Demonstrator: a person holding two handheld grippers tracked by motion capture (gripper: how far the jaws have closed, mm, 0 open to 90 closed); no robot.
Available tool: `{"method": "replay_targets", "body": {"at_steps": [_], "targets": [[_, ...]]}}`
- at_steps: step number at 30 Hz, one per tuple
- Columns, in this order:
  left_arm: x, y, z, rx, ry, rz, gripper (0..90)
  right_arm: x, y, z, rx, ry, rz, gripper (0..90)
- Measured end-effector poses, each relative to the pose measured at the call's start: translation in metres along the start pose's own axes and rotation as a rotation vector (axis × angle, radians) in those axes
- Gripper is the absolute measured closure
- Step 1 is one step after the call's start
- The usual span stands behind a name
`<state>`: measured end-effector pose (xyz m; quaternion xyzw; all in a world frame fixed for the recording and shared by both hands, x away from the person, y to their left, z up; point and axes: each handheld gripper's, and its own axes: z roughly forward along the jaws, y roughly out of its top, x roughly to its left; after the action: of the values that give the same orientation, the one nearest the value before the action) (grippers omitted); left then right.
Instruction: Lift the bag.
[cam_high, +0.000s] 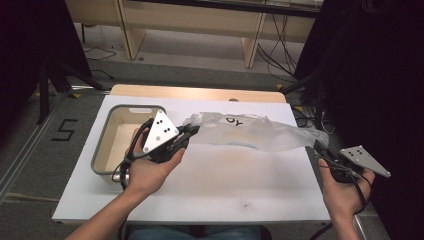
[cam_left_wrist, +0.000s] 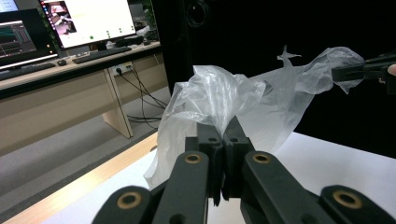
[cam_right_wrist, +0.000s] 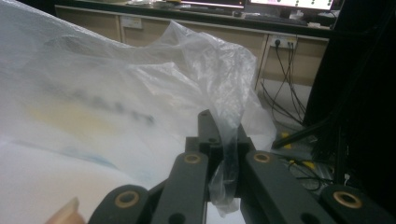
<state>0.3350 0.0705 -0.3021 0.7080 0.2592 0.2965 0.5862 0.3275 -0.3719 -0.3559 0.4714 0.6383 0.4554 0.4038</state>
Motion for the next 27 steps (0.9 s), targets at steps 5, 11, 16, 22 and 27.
{"method": "replay_targets", "body": {"at_steps": [5,11,16,22,27], "targets": [[0.0003,0.0021,-0.0010,-0.008,0.002,-0.004,88.8,-0.0003,0.0037,-0.0027,-0.021,-0.006,0.001,89.6],[0.0019,0.0033,-0.0015,-0.012,0.008,-0.004,88.8,-0.0018,0.0067,-0.0045,-0.032,-0.009,0.003,89.6],[0.0017,0.0043,-0.0016,-0.017,0.009,-0.002,88.8,-0.0017,0.0076,-0.0048,-0.034,-0.009,0.000,89.6],[0.0028,0.0049,-0.0018,-0.020,0.017,0.004,88.8,-0.0014,0.0079,-0.0044,-0.035,-0.008,0.001,89.6],[0.0020,0.0065,-0.0026,-0.036,0.018,0.013,88.8,-0.0013,0.0079,-0.0046,-0.034,-0.009,-0.001,89.6]]}}
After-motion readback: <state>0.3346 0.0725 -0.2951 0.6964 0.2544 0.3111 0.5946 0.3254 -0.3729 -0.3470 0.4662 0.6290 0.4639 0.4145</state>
